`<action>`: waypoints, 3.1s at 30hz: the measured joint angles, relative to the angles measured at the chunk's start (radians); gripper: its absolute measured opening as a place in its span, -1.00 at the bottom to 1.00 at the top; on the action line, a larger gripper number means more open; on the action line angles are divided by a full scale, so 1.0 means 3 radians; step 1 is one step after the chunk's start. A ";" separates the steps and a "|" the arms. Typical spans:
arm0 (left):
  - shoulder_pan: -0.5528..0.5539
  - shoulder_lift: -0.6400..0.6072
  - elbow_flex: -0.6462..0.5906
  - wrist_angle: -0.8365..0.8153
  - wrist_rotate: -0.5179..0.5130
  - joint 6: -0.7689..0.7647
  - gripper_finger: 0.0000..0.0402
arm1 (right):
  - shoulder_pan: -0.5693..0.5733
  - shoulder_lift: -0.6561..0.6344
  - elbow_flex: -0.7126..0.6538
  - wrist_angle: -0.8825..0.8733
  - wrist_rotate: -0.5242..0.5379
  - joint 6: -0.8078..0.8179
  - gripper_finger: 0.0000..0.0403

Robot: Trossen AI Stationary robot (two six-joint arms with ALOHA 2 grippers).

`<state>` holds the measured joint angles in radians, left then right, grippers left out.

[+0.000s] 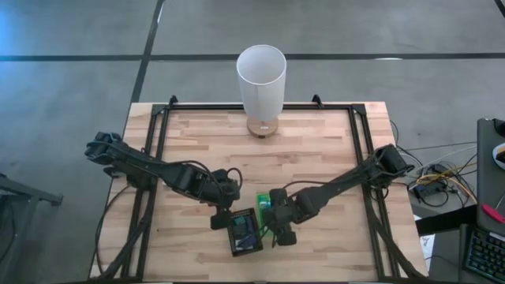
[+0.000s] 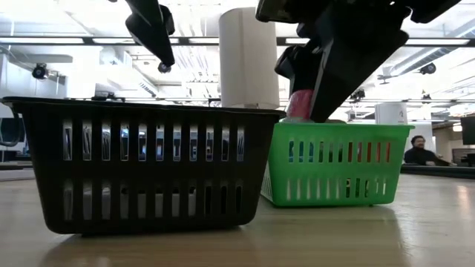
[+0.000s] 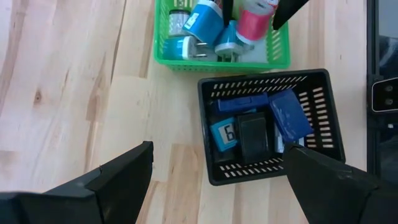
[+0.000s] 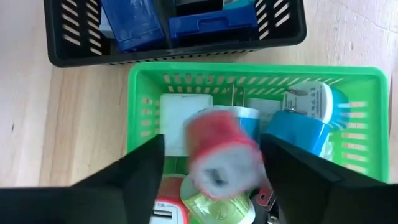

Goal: Pick & Place Office items
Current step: Put the pink charger adapter into the green bin, then put the white digital clock into the black bin

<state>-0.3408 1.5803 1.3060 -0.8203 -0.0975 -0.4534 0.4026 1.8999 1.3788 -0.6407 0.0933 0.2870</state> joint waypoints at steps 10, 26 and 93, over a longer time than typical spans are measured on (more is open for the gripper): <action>0.0000 0.0000 -0.0001 0.0001 0.0000 -0.0128 0.77 | 0.0004 -0.0025 0.0004 -0.0079 0.0042 -0.0152 0.58; -0.0003 0.0002 -0.0009 -0.0519 -0.0033 -0.0246 0.77 | 0.0200 -0.0740 0.0004 -0.1349 0.1071 0.0415 0.55; 0.0526 -0.0056 -0.2119 -0.1010 0.0125 -0.4266 0.71 | 0.0815 -0.1794 -0.0867 -0.0612 0.3613 0.1551 0.55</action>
<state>-0.1829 1.5634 0.6704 -1.1233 -0.0601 -1.7332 0.6472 1.3617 1.1188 -0.8242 1.1771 0.7524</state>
